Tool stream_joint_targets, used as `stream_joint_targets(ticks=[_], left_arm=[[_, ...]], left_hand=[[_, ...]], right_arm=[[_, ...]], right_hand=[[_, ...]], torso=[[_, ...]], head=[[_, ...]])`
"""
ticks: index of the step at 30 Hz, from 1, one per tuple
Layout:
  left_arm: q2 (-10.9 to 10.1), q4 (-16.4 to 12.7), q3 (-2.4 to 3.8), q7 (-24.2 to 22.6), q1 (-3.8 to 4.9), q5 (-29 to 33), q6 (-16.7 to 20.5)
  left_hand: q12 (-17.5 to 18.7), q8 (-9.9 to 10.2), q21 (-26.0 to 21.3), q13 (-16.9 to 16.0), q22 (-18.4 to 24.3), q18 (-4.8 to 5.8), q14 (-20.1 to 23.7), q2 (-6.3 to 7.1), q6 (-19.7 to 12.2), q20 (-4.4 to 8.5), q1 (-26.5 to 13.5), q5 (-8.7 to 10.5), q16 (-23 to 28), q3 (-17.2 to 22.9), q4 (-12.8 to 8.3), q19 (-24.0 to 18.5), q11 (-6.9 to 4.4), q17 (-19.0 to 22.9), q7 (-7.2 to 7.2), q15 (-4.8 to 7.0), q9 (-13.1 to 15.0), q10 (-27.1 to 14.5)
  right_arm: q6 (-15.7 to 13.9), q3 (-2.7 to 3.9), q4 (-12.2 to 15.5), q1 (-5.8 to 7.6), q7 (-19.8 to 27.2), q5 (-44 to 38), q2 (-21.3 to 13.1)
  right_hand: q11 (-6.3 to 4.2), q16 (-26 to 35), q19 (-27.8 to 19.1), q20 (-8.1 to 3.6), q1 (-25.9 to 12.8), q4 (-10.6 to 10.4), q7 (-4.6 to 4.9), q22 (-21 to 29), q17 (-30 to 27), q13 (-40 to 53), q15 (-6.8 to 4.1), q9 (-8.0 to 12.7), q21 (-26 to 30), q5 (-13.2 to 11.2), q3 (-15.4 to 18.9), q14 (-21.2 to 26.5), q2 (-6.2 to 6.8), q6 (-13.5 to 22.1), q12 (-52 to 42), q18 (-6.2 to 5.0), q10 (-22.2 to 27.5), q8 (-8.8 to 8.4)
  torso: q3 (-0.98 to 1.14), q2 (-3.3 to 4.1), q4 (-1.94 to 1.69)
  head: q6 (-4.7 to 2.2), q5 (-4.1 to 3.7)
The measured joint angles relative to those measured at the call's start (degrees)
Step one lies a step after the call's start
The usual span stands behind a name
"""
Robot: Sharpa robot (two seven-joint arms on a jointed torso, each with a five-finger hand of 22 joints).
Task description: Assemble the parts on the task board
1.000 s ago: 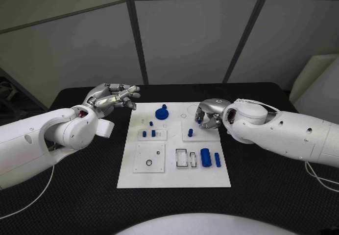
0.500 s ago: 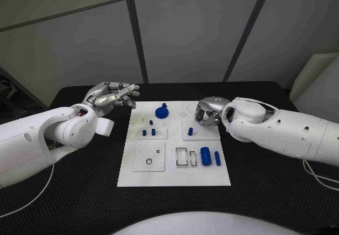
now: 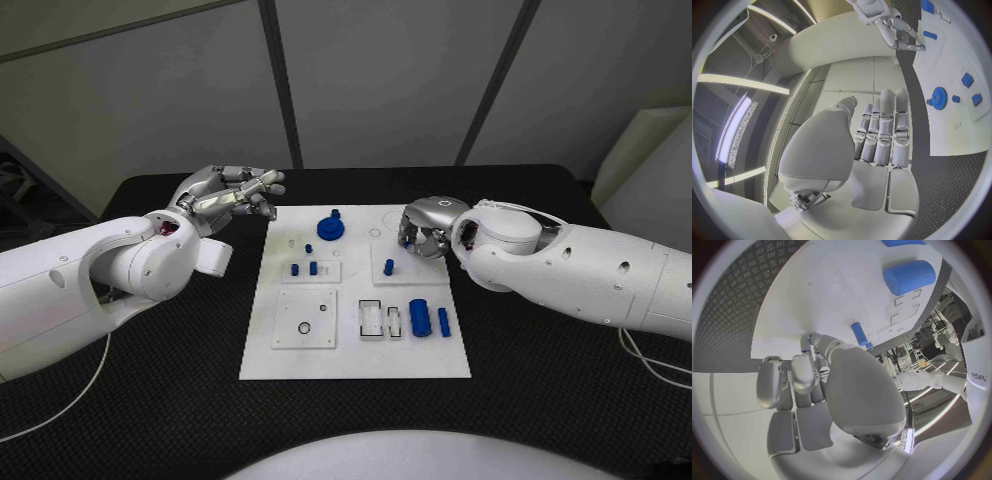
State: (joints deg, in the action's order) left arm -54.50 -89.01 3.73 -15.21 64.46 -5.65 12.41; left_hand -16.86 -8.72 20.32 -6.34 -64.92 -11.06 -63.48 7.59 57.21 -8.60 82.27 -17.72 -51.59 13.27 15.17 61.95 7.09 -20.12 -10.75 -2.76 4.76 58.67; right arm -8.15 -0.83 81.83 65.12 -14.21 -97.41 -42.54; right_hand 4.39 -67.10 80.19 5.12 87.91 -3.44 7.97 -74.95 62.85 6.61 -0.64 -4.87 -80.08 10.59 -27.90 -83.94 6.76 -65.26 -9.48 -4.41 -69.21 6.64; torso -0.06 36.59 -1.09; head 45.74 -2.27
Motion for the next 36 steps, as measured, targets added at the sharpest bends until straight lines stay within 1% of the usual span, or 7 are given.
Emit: stream_joint_targets(ticks=[11,13,20,21,25,30,36], left_arm=[[0.08,0.37,0.00,0.39,0.00,0.08,-0.27],[0.11,0.41,0.00,0.52,0.00,0.10,-0.37],[0.14,0.62,0.00,0.80,0.00,0.14,-0.60],[0.14,0.65,0.00,0.83,0.00,0.14,-0.63],[0.17,0.76,0.00,0.93,0.00,0.16,-0.72],[0.23,0.85,0.00,1.03,-0.02,0.18,-0.81],[0.41,0.90,0.00,1.11,-0.05,0.19,-0.93]], left_hand=[[-0.85,-0.43,0.00,-0.07,0.27,0.00,0.11,0.00,-0.82,-0.01,0.00,0.00,0.00,-1.18,0.85,0.40,0.12,0.30,-0.40,-0.11,-0.10,-0.73],[-0.85,-0.43,0.00,-0.07,0.32,0.00,0.20,0.00,-0.82,-0.01,0.00,0.00,0.00,-1.18,0.85,0.40,0.32,0.35,-0.41,-0.20,-0.10,-0.93],[-0.85,-0.43,-0.23,-0.07,0.40,0.00,0.20,0.00,-1.02,-0.01,0.00,0.00,0.00,-1.49,0.86,0.40,0.12,0.41,-0.20,-0.20,-0.16,-1.12],[-0.85,-0.43,-0.23,-0.07,0.40,0.00,0.20,0.00,-1.02,-0.01,0.00,0.00,0.00,-1.50,0.86,0.40,0.12,0.41,-0.20,-0.20,-0.16,-1.13],[-0.85,-0.43,-0.23,-0.06,0.39,0.00,0.20,0.00,-1.14,-0.01,0.00,0.00,0.00,-1.49,0.86,0.40,0.12,0.41,-0.32,-0.20,-0.16,-1.13],[-0.85,-0.43,-0.23,-0.06,0.39,0.00,0.20,0.00,-1.23,-0.01,0.00,0.00,0.00,-1.49,0.86,0.40,0.12,0.41,-0.41,-0.20,-0.16,-1.13],[-1.11,-0.66,-0.23,-0.06,0.47,0.00,0.20,0.00,-1.23,-0.01,0.00,0.00,0.00,-1.49,0.86,0.40,0.32,0.46,-0.41,-0.20,-0.16,-1.33]], right_arm=[[-2.13,-0.06,1.20,-0.13,-0.07,-0.46,-0.79],[-2.80,-0.06,1.63,-0.14,-0.06,-0.46,-1.13],[-4.81,-0.05,3.55,-0.14,0.06,-0.27,-2.47],[-5.08,-0.04,3.95,-0.14,0.06,-0.23,-2.72],[-6.12,0.01,5.81,-0.15,-0.01,0.03,-3.84],[-7.28,0.09,9.25,-0.14,-0.22,0.61,-4.87],[-8.03,0.14,13.17,-0.13,-0.31,1.49,-4.61]], right_hand=[[0.00,-0.24,0.03,0.03,-0.03,0.83,0.00,0.01,-0.11,-0.34,0.00,0.19,-0.63,0.16,-0.92,0.00,0.02,-0.01,0.70,-0.01,0.00,-0.21],[0.00,-0.24,0.20,0.21,-0.52,1.03,0.00,0.01,-0.15,-0.34,0.00,0.19,-0.63,0.16,-1.12,0.00,0.29,-0.01,0.71,-0.01,0.00,-0.50],[0.00,-0.61,0.20,0.21,-0.88,1.07,0.00,0.01,-0.12,-0.49,0.00,0.26,-0.78,0.38,-1.16,0.00,0.26,-0.01,0.96,0.05,0.00,-0.51],[0.00,-0.61,0.20,0.21,-0.91,1.07,0.00,0.01,-0.08,-0.49,0.00,0.27,-0.95,0.38,-1.16,0.00,0.30,0.00,0.97,0.89,0.00,-0.51],[-0.20,-0.94,0.60,0.20,-1.24,1.21,0.01,0.02,0.10,-0.54,0.00,0.27,-1.06,0.39,-1.30,0.00,0.62,-0.02,0.98,0.88,-0.62,-0.51],[-0.30,-0.94,0.60,0.20,-1.47,1.22,0.17,0.02,0.12,-0.58,0.00,0.32,-1.29,0.39,-1.30,0.00,0.86,-0.18,1.08,0.88,-0.72,-0.55],[-0.51,-1.28,0.60,0.20,-2.16,1.22,0.18,0.02,0.14,-0.58,0.01,0.36,-1.29,0.39,-1.30,0.00,0.89,-0.18,1.08,0.88,-0.93,-0.56]], torso=[[0.01,0.01,0.09],[0.01,0.01,0.10],[0.01,0.01,0.10],[0.01,0.01,0.10],[0.01,0.00,0.10],[0.00,-0.01,0.10],[-0.03,0.00,0.10]], head=[[-0.19,-0.08],[-0.20,-0.08],[-0.25,-0.14],[-0.26,-0.14],[-0.35,-0.04],[-0.51,0.15],[-0.48,0.55]])
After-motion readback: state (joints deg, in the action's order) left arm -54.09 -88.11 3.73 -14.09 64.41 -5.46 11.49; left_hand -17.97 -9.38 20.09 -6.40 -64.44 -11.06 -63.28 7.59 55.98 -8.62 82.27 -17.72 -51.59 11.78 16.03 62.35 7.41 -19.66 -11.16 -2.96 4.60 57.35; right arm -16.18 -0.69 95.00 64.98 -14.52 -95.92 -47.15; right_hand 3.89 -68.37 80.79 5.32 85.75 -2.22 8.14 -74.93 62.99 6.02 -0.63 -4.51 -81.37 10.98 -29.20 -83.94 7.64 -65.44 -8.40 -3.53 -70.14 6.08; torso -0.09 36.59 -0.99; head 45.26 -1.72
